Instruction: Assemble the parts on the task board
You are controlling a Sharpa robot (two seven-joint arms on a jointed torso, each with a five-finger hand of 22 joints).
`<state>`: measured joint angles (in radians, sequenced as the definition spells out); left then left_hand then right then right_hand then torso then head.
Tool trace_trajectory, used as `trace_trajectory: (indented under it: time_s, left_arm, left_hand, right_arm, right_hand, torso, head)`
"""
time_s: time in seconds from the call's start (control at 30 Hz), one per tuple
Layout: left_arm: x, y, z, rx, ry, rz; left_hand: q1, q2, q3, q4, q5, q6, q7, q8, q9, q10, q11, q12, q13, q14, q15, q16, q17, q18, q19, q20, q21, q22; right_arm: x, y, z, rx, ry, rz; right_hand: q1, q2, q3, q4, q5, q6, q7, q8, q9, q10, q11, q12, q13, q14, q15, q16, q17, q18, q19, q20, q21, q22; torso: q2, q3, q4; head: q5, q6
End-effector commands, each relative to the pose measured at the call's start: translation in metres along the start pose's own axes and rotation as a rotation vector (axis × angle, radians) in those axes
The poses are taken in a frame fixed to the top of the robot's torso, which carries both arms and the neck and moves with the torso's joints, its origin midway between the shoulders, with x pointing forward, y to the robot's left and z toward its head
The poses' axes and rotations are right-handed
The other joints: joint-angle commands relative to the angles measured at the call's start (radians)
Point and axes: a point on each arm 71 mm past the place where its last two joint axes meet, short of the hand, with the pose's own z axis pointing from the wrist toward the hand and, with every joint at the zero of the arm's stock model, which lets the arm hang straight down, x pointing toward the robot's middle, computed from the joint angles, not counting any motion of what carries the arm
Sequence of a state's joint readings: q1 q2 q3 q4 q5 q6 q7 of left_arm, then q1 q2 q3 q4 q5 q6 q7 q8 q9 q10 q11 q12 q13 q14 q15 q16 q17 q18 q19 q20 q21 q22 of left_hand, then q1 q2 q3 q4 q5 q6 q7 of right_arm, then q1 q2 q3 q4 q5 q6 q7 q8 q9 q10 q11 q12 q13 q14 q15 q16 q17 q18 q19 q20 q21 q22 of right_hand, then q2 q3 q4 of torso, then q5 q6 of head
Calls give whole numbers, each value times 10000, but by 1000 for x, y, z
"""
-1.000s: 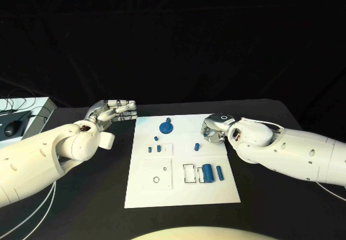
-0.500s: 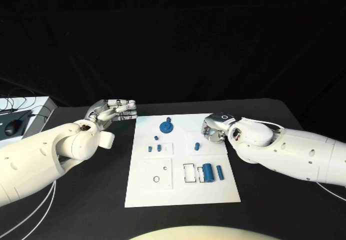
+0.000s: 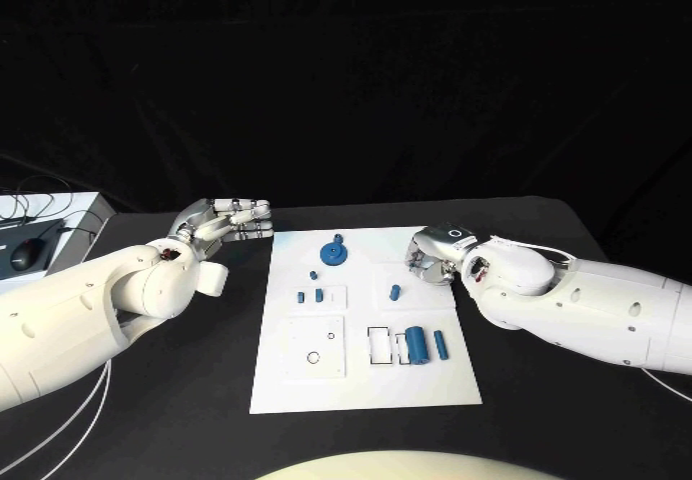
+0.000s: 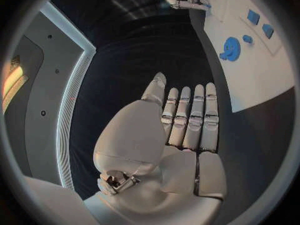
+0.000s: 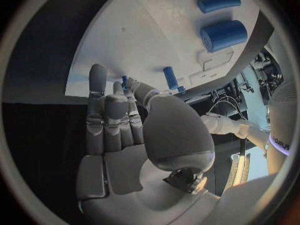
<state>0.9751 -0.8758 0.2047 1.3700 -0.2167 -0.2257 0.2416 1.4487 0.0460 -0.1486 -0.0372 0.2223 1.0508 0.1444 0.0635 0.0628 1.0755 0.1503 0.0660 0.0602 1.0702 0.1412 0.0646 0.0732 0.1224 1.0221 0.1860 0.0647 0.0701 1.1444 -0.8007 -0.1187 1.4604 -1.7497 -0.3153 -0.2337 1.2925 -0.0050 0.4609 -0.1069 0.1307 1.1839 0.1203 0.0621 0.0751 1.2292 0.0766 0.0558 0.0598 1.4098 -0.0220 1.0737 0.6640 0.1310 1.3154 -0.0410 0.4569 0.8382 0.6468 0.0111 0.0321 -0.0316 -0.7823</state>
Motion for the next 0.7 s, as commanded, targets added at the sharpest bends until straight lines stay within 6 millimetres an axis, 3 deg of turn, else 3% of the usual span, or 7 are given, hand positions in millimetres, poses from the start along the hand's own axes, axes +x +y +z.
trace_trajectory:
  time_s: [0.03, 0.37, 0.7]
  left_arm:
    - [1, 0, 0, 25, 77, -54]
    - [-2, 1, 1, 9, -18, -34]
    - [3, 1, 3, 47, 26, -74]
  left_hand:
    - [-30, 45, 29, -24, -38, -31, 91, -12, -12, -87, 16, -23, -12, 15, 8, -28, 6, -20, 35, 9, 26, -15]
    - [-64, 10, 54, -29, -39, -99, 111, -12, -12, -142, 35, -19, -12, -4, 18, -28, 7, -18, 22, 17, 25, -16]
    - [-82, 3, 69, -25, -41, -97, 111, -9, -11, -144, 35, -18, -12, -4, 18, -26, 9, -15, 18, 21, 26, -15]
  right_arm:
    - [-11, 0, -3, -117, -747, 398]
    - [-35, 4, -16, -382, -1183, 1599]
    - [-41, 48, -29, -1821, -1388, 2996]
  right_hand:
    - [163, 80, 24, 56, -14, 69, -23, 37, 5, 168, -132, 33, 7, 20, -60, -2, 11, 169, 112, 10, -81, 86]
    - [219, 116, -30, 86, -31, 32, -10, 34, 1, 128, -111, 38, 10, 22, -47, -4, 65, 176, 238, 21, -458, 545]
    - [241, 167, -84, 27, 21, -11, 26, 33, -2, 67, -94, 32, 6, 19, -32, -8, 71, 192, 284, 39, -677, 786]
  torso:
    - [-10, 2, -7]
    - [-9, -5, -8]
    - [-23, -17, -9]
  head:
    - [30, -11]
    - [92, 3]
    - [420, 28]
